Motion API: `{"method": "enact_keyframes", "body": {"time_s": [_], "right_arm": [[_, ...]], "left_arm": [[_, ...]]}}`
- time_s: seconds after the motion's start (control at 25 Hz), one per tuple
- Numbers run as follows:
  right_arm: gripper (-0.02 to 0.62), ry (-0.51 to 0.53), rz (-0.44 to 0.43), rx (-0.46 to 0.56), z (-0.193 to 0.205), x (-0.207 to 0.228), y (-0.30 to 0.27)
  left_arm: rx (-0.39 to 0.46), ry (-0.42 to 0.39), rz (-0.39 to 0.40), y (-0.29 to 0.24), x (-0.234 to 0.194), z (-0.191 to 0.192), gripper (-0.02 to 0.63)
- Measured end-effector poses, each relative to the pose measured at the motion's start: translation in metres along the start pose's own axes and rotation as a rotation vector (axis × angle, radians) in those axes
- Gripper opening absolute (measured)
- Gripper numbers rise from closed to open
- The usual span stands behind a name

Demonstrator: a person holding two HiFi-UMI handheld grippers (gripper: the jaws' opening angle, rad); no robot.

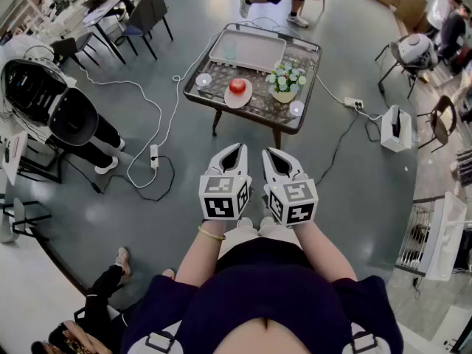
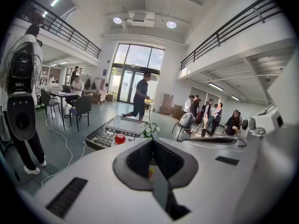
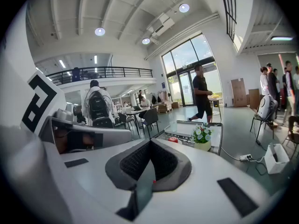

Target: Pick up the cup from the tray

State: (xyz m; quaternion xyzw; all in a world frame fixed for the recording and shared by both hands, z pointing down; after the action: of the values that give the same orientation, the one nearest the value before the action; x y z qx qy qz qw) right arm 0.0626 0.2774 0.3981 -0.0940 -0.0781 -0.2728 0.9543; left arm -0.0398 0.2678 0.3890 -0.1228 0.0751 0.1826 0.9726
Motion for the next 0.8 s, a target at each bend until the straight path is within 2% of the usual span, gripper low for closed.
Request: {"method": "enact_keyframes", "body": {"time_s": [0.56,0.8], "right_arm": [[0.009,0.002,0.001,-0.003,0.002,-0.006,0.001],[0.011,-0.029,-0.005,0.009,0.003,-0.010,-0.002]], "left_arm": [[-0.003,0.003,-0.008,0.008,-0.003,0.003,0.008],[-0.003,0.006,-0.007,0.010,-0.009,0.005,0.008]]}}
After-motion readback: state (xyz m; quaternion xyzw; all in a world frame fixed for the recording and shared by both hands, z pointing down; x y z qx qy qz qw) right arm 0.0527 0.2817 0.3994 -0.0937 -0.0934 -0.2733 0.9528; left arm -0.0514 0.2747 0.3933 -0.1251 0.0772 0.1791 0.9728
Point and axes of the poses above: the fingertips, and each gripper's own axes: y backward along the fingers, x to its right, z out of its underside, the point moved 5 cm from there along y, backward along the fingers, and after that the axes turned 11 degrees about x, right-handed, at the moved point
